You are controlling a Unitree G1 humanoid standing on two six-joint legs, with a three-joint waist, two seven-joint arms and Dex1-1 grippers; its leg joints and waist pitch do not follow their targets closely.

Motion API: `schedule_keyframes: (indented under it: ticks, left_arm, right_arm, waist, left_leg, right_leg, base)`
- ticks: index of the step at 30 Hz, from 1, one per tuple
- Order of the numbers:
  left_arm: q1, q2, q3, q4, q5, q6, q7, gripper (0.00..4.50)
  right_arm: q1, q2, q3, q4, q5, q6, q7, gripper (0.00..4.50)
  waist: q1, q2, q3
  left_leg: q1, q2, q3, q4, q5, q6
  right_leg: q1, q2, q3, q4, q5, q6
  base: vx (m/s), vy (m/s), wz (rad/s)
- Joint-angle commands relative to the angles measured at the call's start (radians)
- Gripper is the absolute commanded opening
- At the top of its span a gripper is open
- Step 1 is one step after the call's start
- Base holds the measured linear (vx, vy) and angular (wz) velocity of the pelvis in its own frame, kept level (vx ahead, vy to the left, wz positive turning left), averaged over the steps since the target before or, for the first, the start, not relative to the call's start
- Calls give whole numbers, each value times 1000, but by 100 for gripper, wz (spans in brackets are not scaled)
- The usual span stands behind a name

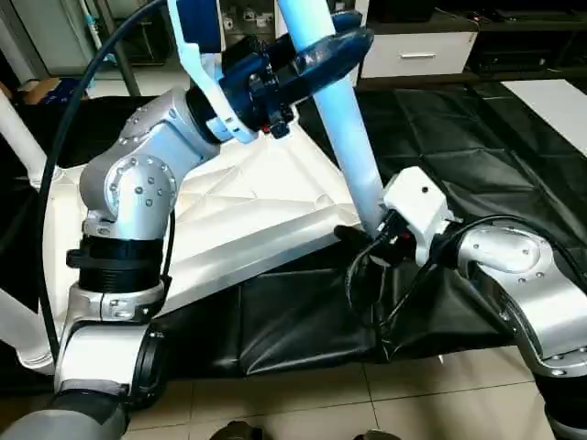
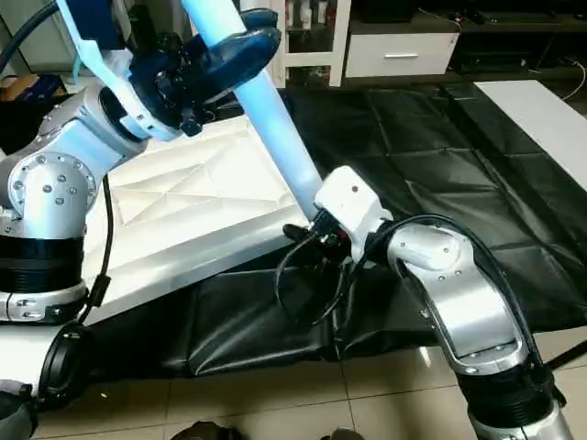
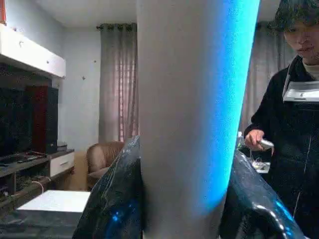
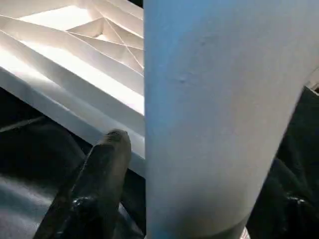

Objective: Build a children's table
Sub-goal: Insert table leg to table base

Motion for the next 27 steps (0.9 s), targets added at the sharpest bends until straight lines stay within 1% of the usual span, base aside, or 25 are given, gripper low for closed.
schedule_keyframes:
  ticks: [1, 3, 5, 12, 15, 16, 17, 19, 20, 21, 22, 24, 25, 26, 27]
  left_arm:
    - [6, 5, -12, -3, 10, -14, -5, 154]
    - [6, 4, -12, -3, 11, -14, -6, 154]
    - [7, 5, -13, -2, 12, -13, -9, 154]
    - [10, 9, -14, -8, 13, -6, -21, 154]
    - [11, 10, -15, -8, 13, -7, -22, 154]
    - [11, 10, -15, -6, 13, -8, -24, 154]
    - [11, 10, -13, -3, 19, -14, -17, 154]
    - [13, 5, -5, 4, 9, -3, -9, 154]
    - [14, 2, 0, 7, -3, 10, -8, 210]
    - [16, 4, 3, 11, 8, 4, 7, 224]
    - [19, 4, 9, 20, 19, -4, 24, 224]
    - [26, 8, 15, 44, 38, -17, 40, 230]
    - [44, 15, 18, 59, 51, -22, 44, 244]
    - [48, 15, 20, 62, 53, -24, 46, 259]
    - [58, 16, 23, 67, 58, -30, 50, 267]
  right_arm:
    - [-4, 1, 8, -15, 16, 12, 2, 267]
    - [-4, 1, 8, -15, 16, 12, 2, 263]
    - [-4, 1, 7, -16, 16, 12, 2, 236]
    - [-3, 2, 9, -14, 22, 12, 0, 185]
    - [-4, 3, 9, -13, 21, 10, -2, 183]
    - [-5, 4, 10, -11, 21, 9, -3, 183]
    - [-5, 6, 10, -9, 21, 8, -5, 183]
    - [-5, 9, 7, -6, 20, 5, -11, 183]
    - [-5, 10, 5, -5, 20, 4, -14, 182]
    - [-4, 13, 2, -1, 19, 1, -20, 182]
    - [-5, 19, -6, 5, 15, -3, -34, 182]
    - [-12, 38, -46, 26, 7, -15, -80, 182]
    - [-23, 52, -88, 52, -3, -30, -128, 182]
    - [-26, 55, -98, 58, -5, -34, -138, 182]
    - [-30, 61, -117, 69, -5, -38, -156, 182]
  waist:
    - [-1, 0, -93]
    - [0, 0, -94]
    - [-1, 0, -94]
    - [0, 1, -94]
    - [0, 1, -94]
    - [1, 6, -94]
    - [-1, 4, -94]
    - [0, 5, -95]
    - [0, 4, -95]
    - [2, 12, -96]
    - [0, 8, -95]
    - [-1, 8, -96]
    - [-2, 12, -95]
    - [-2, 11, -96]
    - [-2, 14, -97]
  left_leg:
    - [44, 75, -47, -83, -177, -14]
    - [43, 75, -47, -83, -172, -13]
    - [43, 74, -47, -82, -167, -10]
    - [43, 75, -47, -82, -170, -9]
    - [43, 74, -47, -82, -175, -11]
    - [43, 74, -48, -82, -175, -13]
    - [43, 74, -47, -83, -178, -14]
    - [43, 73, -47, -82, -174, -13]
    - [42, 73, -47, -81, -176, -11]
    - [43, 73, -48, -81, -176, -13]
    - [43, 73, -47, -81, -177, -12]
    - [41, 71, -48, -81, -179, -12]
    - [42, 70, -48, -82, -192, -14]
    - [42, 70, -48, -82, -193, -17]
    - [43, 69, -48, -82, -199, -20]
  right_leg:
    - [41, -36, 29, -53, -98, -234]
    - [41, -36, 28, -52, -89, -236]
    - [41, -35, 28, -51, -82, -237]
    - [41, -36, 28, -52, -91, -239]
    - [41, -35, 28, -52, -91, -239]
    - [42, -36, 28, -50, -92, -238]
    - [41, -35, 28, -52, -90, -237]
    - [42, -36, 28, -50, -83, -239]
    - [42, -36, 28, -51, -88, -239]
    - [43, -37, 27, -50, -87, -240]
    - [41, -35, 27, -52, -85, -239]
    - [41, -34, 27, -52, -85, -238]
    - [40, -34, 27, -56, -107, -233]
    - [40, -36, 27, -56, -114, -231]
    - [40, -35, 27, -58, -133, -224]
  base:
    - [0, 0, 0]
    - [0, 0, 0]
    - [0, 0, 0]
    - [0, 0, 0]
    - [0, 0, 0]
    - [0, 0, 0]
    - [0, 0, 0]
    - [0, 0, 0]
    - [0, 0, 0]
    - [0, 0, 0]
    - [0, 0, 0]
    - [0, 0, 0]
    - [0, 0, 0]
    - [0, 0, 0]
    - [0, 0, 0]
